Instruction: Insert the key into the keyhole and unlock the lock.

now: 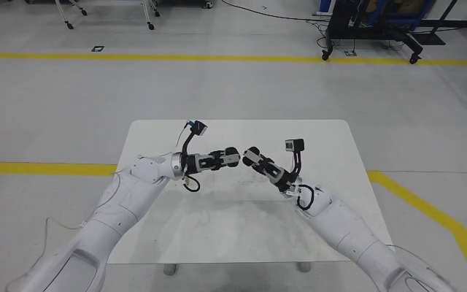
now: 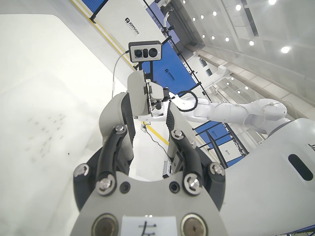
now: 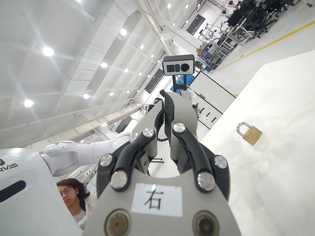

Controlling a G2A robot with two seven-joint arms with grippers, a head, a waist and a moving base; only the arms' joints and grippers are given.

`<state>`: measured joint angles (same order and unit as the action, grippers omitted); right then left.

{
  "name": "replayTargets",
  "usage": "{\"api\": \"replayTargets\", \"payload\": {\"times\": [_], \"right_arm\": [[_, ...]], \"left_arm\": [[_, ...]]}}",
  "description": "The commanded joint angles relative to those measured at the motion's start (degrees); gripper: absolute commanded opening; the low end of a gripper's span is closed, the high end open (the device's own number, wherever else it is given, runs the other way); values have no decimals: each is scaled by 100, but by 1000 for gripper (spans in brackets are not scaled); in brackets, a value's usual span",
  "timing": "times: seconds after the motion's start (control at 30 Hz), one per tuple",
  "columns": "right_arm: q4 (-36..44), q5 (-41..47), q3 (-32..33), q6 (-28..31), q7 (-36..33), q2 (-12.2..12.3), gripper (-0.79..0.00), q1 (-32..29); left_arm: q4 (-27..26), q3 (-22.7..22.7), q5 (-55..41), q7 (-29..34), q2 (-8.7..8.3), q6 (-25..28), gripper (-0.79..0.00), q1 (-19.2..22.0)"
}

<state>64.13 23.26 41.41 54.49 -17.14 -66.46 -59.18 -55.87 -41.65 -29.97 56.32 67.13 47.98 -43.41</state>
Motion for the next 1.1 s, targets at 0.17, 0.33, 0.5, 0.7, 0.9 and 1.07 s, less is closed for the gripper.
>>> {"api": "replayTargets", "payload": {"times": [0.17,0.33,0.5,0.7,0.9,1.07], "right_arm": [[-91,-154,44,-75,-3,-100,-785,-7],[-159,-289,99,-93,43,-163,-785,-17],[-186,-359,165,-76,45,-214,-785,-42],[-205,-380,220,-68,20,-249,0,-62],[-205,-380,220,-68,20,-249,0,-62],[-205,-380,220,-68,20,-249,0,-62]], "left_arm": [[84,59,142,-111,60,110,-533,24],[107,64,114,-121,79,120,-785,27],[177,27,66,-149,87,147,-785,28],[263,-42,52,-190,110,189,-785,22],[229,-103,82,-185,109,184,-785,-16],[122,-163,88,-155,74,154,-785,-62]]}}
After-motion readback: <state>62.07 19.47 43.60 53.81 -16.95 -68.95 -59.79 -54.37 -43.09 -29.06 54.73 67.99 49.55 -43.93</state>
